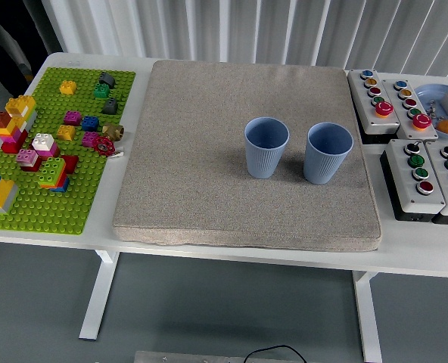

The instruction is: Pick cup pour cup place

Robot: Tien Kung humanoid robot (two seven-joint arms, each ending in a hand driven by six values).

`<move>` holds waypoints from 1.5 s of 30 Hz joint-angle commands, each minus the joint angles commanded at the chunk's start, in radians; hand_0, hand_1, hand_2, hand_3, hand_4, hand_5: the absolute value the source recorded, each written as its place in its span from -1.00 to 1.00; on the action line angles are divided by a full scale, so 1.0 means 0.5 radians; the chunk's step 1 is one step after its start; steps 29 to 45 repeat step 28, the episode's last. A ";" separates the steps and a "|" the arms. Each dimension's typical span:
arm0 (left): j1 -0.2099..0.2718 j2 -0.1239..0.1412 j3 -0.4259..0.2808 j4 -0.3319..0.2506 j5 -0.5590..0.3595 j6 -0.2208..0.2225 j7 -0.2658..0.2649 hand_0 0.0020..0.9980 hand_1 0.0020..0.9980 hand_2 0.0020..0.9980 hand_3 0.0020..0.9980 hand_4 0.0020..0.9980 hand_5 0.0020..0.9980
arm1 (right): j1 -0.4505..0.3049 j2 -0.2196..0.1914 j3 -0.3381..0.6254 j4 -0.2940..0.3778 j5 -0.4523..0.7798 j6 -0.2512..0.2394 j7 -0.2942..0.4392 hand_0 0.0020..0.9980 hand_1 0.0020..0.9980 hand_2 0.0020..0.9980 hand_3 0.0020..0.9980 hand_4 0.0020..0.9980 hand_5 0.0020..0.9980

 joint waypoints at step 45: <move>0.014 -0.008 -0.012 -0.004 0.015 0.006 0.005 0.54 0.65 0.71 0.54 0.04 1.00 | -0.001 0.014 -0.053 0.005 0.006 -0.002 0.001 0.77 0.61 0.59 0.64 0.66 0.04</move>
